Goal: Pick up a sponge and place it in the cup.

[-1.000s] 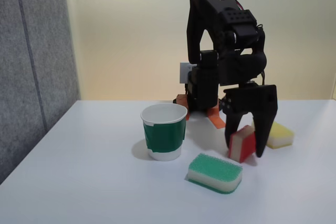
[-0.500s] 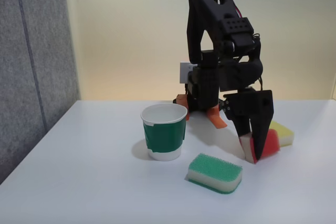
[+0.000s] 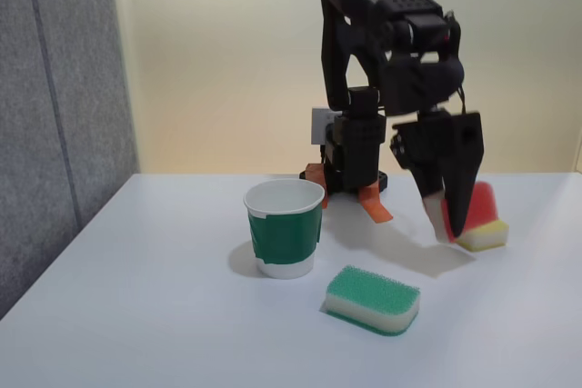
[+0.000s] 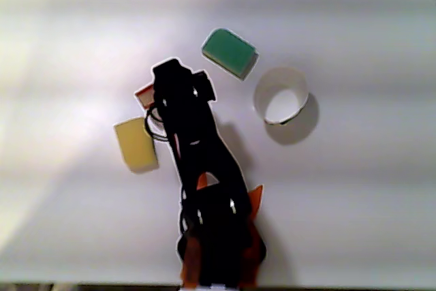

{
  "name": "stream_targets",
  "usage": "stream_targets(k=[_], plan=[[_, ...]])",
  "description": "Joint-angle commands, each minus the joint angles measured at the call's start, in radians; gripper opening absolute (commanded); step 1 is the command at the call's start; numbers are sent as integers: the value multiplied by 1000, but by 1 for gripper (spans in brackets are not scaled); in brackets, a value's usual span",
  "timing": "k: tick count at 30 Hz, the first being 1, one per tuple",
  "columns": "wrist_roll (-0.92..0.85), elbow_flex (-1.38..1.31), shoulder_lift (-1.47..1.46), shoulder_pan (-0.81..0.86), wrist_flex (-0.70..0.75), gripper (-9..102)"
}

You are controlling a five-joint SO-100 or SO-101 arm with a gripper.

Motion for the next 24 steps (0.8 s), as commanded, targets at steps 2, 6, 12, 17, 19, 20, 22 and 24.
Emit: stream_targets(k=[2, 6, 12, 17, 19, 20, 22, 24], plan=[[-29, -107, 74, 25, 72, 0], [-51, -164, 115, 77, 97, 0], [-71, -186, 187, 184, 55, 0], [-175, -167, 264, 296, 29, 0], [-201, -150, 308, 336, 40, 0], [-213, -141, 331, 356, 43, 0], [-229, -126, 377, 394, 58, 0], [-241, -107, 423, 430, 75, 0]])
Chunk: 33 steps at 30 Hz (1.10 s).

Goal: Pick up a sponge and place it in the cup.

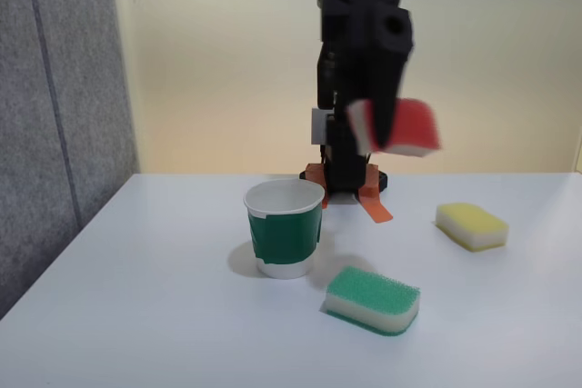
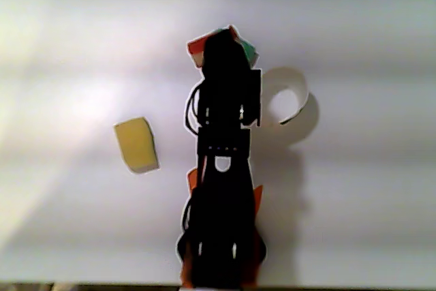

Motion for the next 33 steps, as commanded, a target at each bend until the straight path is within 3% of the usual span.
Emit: stream_targets(k=[1, 16, 33], plan=[[-31, 15, 95, 58, 37, 0], [-147, 112, 140, 324, 51, 0], [-239, 178, -20, 354, -126, 2]])
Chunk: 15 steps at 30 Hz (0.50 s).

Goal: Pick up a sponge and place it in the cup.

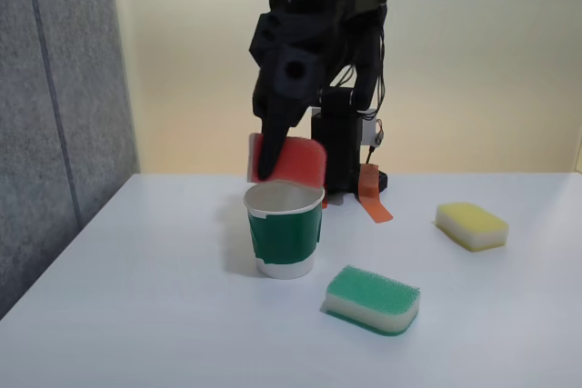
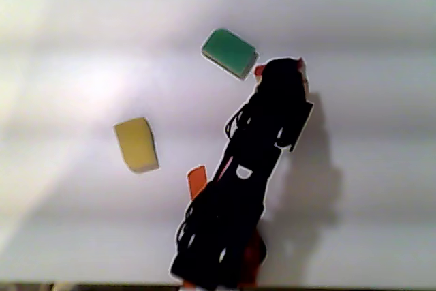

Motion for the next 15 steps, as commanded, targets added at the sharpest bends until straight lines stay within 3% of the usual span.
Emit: stream_targets(k=[1, 5, 9, 12, 15], plan=[[-46, 2, 5, 6, -20, 4], [-107, -8, 5, 11, -32, 15], [-187, -25, 3, 15, -58, 37], [-235, -35, 3, 18, -75, 43], [-256, -48, 5, 20, -75, 40]])
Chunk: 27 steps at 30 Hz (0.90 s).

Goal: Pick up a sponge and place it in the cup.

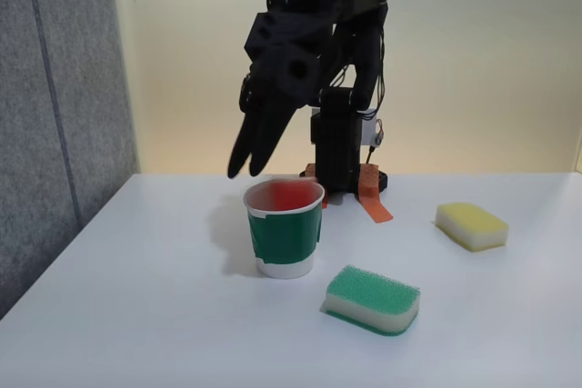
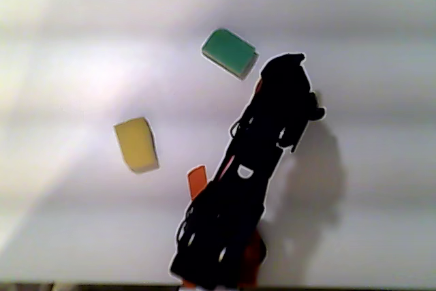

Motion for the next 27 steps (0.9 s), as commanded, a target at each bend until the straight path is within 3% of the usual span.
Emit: stream_targets(k=[1, 5, 9, 16, 27], plan=[[-20, -51, 5, 5, 6, 37], [40, -75, 14, 8, 60, 19], [239, -84, 40, -6, 144, 0], [627, -31, 127, -77, 250, 0], [1025, 114, 281, -225, 258, 0]])
